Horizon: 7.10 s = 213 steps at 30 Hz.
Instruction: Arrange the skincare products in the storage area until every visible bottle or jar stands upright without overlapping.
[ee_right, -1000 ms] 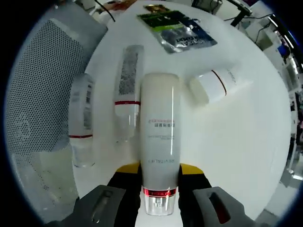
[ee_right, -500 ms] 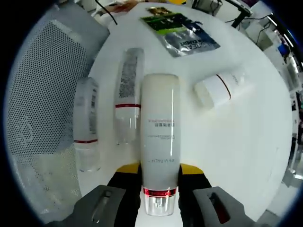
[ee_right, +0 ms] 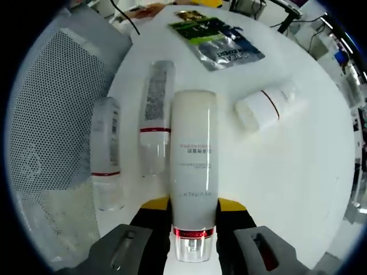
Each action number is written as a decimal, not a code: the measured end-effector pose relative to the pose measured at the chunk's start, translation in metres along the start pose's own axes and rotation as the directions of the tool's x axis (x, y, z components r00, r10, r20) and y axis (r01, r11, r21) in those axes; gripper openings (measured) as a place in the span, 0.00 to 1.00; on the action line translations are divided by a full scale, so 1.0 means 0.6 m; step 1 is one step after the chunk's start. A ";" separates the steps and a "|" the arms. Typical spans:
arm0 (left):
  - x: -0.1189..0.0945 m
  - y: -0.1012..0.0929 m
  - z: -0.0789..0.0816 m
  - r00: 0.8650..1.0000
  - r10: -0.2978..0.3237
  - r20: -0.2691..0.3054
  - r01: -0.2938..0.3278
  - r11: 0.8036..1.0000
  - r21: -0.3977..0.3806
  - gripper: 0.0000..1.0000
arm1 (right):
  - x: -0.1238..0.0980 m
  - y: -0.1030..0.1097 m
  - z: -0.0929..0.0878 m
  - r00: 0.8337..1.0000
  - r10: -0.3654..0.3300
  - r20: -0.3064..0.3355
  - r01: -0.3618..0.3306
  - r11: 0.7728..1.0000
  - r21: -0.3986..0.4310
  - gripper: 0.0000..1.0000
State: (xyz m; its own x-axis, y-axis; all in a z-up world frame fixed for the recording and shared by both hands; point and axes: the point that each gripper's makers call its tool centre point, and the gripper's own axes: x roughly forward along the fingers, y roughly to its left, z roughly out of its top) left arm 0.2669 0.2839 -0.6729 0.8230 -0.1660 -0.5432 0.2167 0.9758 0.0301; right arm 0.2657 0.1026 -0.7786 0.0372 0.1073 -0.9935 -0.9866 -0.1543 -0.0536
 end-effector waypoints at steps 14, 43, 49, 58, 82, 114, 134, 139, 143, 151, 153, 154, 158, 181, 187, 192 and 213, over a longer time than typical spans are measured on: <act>0.000 -0.001 -0.002 1.000 -0.001 -0.006 0.001 1.000 0.003 0.25 | -0.006 0.002 0.001 0.987 -0.082 0.141 0.074 0.996 0.059 0.32; 0.003 -0.003 -0.012 0.999 -0.003 -0.036 0.003 1.000 0.004 0.24 | -0.026 0.000 -0.070 0.816 -0.434 0.382 0.137 0.787 0.601 0.45; 0.003 0.003 -0.015 0.999 0.012 -0.044 -0.012 1.000 0.002 0.24 | -0.023 -0.003 -0.059 0.809 -0.428 0.403 0.111 0.784 0.610 0.45; 0.002 0.008 -0.016 0.999 0.023 -0.046 -0.023 1.000 -0.001 0.24 | -0.023 -0.004 -0.054 0.807 -0.426 0.410 0.111 0.790 0.603 0.45; 0.003 0.009 -0.021 0.997 0.035 -0.066 -0.033 0.999 0.022 0.24 | -0.020 -0.005 -0.053 0.810 -0.417 0.412 0.095 0.787 0.609 0.45; 0.002 0.011 -0.024 0.997 0.036 -0.074 -0.034 0.999 0.022 0.23 | -0.019 -0.005 -0.052 0.819 -0.408 0.403 0.100 0.794 0.600 0.45; 0.004 0.007 -0.029 0.996 0.027 -0.089 -0.024 0.999 0.033 0.23 | -0.019 0.002 -0.061 0.822 -0.384 0.420 0.062 0.795 0.604 0.39; 0.004 0.006 -0.030 0.995 0.025 -0.092 -0.022 0.999 0.030 0.23 | -0.019 0.004 -0.055 0.822 -0.386 0.418 0.070 0.798 0.598 0.37; 0.004 0.007 -0.030 0.995 0.025 -0.095 -0.023 0.999 0.027 0.23 | -0.020 0.003 -0.056 0.823 -0.385 0.419 0.072 0.801 0.594 0.34; 0.004 0.007 -0.032 0.995 0.031 -0.100 -0.028 0.999 0.037 0.23 | -0.019 0.005 -0.055 0.830 -0.376 0.411 0.072 0.804 0.591 0.34; 0.004 0.007 -0.033 0.994 0.032 -0.103 -0.028 0.999 0.040 0.23 | -0.019 0.005 -0.055 0.832 -0.374 0.409 0.070 0.803 0.592 0.34; 0.004 0.007 -0.033 0.994 0.032 -0.104 -0.028 0.999 0.042 0.23 | -0.019 0.004 -0.056 0.833 -0.374 0.409 0.070 0.803 0.592 0.34; 0.004 0.006 -0.035 0.994 0.032 -0.109 -0.028 0.999 0.043 0.23 | -0.019 0.004 -0.056 0.834 -0.374 0.406 0.072 0.803 0.592 0.34; 0.009 0.005 -0.051 0.987 0.055 -0.150 -0.040 0.994 0.098 0.23 | -0.023 0.001 -0.041 0.832 -0.388 0.396 0.156 0.849 0.505 0.35; 0.014 0.009 -0.056 0.984 0.063 -0.166 -0.046 0.993 0.106 0.24 | -0.021 0.002 -0.028 0.841 -0.393 0.373 0.157 0.836 0.526 0.34; 0.017 0.012 -0.047 0.986 0.071 -0.148 -0.056 0.993 0.105 0.24 | -0.022 0.002 -0.030 0.839 -0.405 0.364 0.183 0.839 0.512 0.33; 0.012 -0.033 -0.017 0.999 -0.028 -0.046 0.037 0.979 0.202 0.25 | -0.020 0.003 -0.030 0.866 -0.380 0.324 0.189 0.849 0.493 0.30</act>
State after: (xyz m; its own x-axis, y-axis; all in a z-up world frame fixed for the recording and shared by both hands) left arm 0.2633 0.2649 -0.6857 0.7916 -0.1864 -0.5819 0.3481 0.9203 0.1787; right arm 0.2662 0.0831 -0.7688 0.3560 0.4696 -0.8080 -0.9093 0.3734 -0.1837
